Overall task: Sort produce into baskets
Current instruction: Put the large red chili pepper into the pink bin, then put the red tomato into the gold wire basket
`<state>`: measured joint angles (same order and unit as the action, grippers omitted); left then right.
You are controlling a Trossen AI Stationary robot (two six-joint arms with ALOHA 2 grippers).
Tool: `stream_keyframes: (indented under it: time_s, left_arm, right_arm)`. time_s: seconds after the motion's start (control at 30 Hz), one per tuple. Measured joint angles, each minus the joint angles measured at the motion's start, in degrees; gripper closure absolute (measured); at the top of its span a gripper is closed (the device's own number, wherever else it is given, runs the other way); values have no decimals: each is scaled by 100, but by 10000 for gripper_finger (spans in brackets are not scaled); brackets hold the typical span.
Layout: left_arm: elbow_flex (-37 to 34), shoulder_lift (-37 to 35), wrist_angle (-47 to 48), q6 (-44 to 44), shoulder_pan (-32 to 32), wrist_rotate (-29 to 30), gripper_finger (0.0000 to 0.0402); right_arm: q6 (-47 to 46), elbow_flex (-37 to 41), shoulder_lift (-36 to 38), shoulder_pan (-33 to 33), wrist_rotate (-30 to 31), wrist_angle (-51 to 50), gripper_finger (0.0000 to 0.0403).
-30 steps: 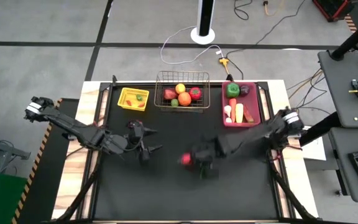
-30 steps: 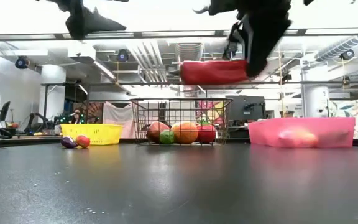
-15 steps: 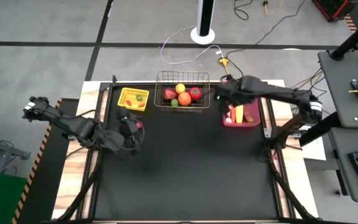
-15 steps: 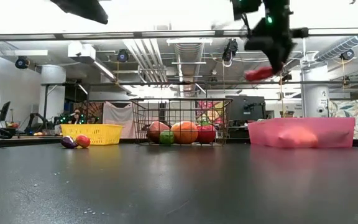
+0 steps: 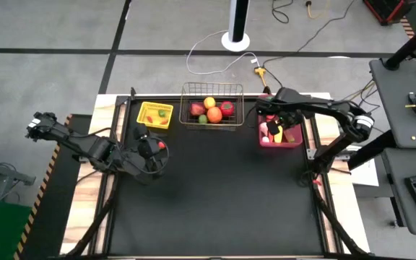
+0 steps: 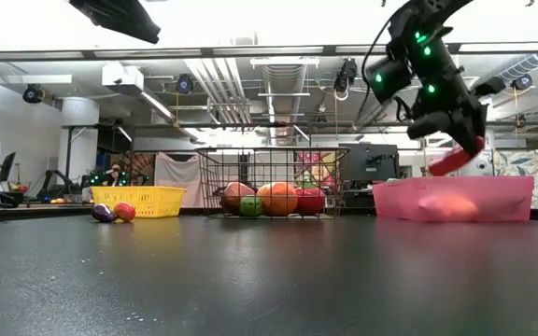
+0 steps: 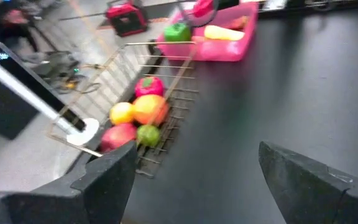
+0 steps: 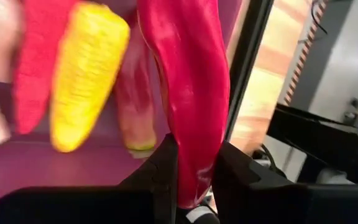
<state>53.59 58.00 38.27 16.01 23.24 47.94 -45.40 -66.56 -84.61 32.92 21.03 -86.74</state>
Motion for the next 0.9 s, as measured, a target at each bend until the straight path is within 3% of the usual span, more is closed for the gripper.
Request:
stream_keyframes:
  time_s: [0.23,0.43,0.67,0.9]
  left_arm:
    - [5,-2,55,-2,0,-298,86]
    - [3,-2,58,-24,0,-303,86]
    - [3,-2,37,175,0,-303,86]
    - [3,-2,142,613,0,-551,86]
  right_arm:
    - [276,418,-97,347,168,272,339]
    - [616,513,-99,370,152,882,290]
    - [912,508,-99,388,151,929,230]
    - [1253,208,10,370,138,938,199]
